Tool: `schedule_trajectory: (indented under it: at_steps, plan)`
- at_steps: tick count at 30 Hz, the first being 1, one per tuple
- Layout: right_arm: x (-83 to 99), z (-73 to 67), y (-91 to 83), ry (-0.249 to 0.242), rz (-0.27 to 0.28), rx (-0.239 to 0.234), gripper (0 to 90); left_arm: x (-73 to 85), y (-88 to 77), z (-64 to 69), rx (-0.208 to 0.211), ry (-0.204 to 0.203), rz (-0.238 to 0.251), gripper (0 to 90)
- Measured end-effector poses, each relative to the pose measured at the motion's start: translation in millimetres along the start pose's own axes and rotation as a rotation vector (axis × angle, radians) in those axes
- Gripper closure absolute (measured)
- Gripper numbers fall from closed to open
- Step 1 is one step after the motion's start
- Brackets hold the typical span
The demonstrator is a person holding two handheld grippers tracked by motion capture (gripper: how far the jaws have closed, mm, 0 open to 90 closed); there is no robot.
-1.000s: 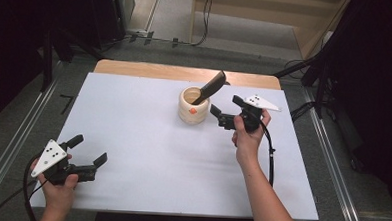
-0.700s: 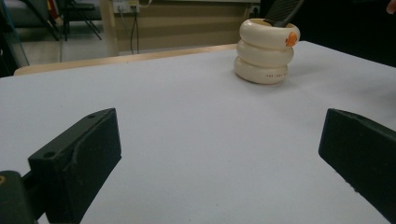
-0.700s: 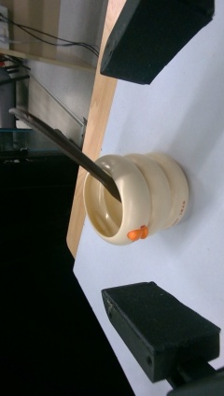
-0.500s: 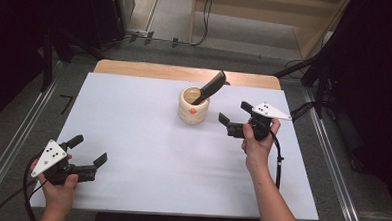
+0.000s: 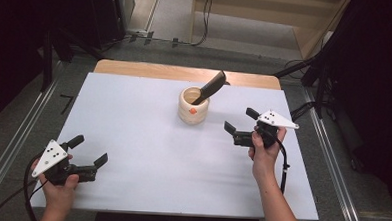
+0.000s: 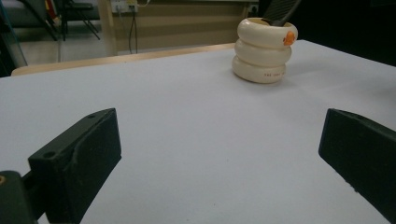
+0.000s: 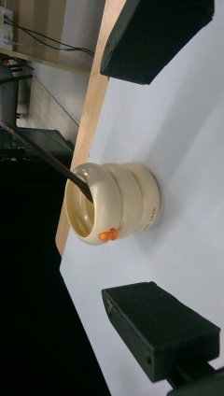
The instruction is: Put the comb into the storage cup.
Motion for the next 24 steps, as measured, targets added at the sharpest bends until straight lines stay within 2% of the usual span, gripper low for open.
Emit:
schedule_trajectory:
  at_steps: [4, 12, 24]
  plan:
    - [1.6, 0.4, -6.2, 0.014, 0.004, -0.001, 0.0, -0.3, 0.1, 0.2, 0.000, 0.000, 0.003, 0.0]
    - [7.7, 5.0, -21.1, -0.020, -0.005, -0.012, 0.0, -0.2, 0.7, 1.5, 0.000, -0.005, -0.006, 0.0]
    - [15.4, 14.3, -42.7, -0.023, 0.004, 0.009, 0.0, 0.3, 0.9, 2.0, 0.001, -0.009, -0.008, 0.0]
Point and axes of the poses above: each handheld gripper's, and its own axes: y roughly forward along the jaws, x roughly out of its underside, z roughly to its right, the point moved 8 cm from there along y, roughly forward along the jaws, and after that the axes turned 14 degrees about z, right-handed, at the moved point
